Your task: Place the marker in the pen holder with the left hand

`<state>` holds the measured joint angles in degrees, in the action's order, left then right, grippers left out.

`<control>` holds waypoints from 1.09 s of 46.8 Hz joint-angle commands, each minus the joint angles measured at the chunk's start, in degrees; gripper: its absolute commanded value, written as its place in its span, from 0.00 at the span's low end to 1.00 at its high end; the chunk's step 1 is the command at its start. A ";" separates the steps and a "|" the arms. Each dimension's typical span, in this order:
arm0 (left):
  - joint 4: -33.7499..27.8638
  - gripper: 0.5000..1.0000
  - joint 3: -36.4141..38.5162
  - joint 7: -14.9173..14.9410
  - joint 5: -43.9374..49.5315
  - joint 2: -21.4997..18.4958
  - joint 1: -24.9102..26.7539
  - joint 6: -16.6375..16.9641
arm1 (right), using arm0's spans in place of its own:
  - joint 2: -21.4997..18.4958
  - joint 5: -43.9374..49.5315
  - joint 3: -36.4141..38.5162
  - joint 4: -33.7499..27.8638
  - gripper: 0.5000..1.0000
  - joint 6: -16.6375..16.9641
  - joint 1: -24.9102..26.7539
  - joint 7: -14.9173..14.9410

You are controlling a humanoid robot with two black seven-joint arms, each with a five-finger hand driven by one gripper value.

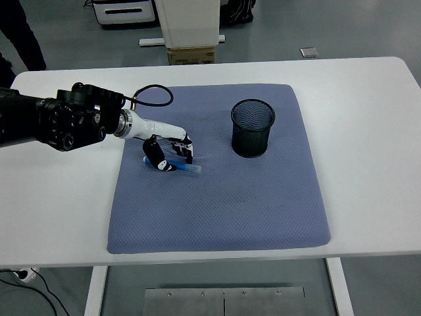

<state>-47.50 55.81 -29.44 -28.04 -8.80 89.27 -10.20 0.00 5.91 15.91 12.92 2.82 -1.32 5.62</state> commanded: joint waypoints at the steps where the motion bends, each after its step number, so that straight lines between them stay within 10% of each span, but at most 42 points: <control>1: 0.04 0.16 0.00 0.00 0.00 0.10 -0.06 0.00 | 0.00 -0.02 0.00 0.00 1.00 0.00 0.00 0.00; 14: 1.18 0.19 -0.08 0.00 0.00 0.01 -0.06 0.09 | 0.00 -0.02 0.00 0.00 1.00 0.00 0.00 0.00; 27: 1.18 0.43 -0.35 -0.09 0.09 0.10 -0.06 0.97 | 0.00 0.07 0.00 0.00 1.00 0.00 0.00 0.00; 51: 0.92 0.44 -0.43 -0.35 -1.84 0.63 0.38 3.69 | 0.00 -0.02 0.00 0.00 1.00 0.00 0.00 0.00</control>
<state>-46.45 55.37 -29.64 -28.94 -8.20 89.59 -6.32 0.00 5.95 15.91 12.92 2.82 -1.32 5.62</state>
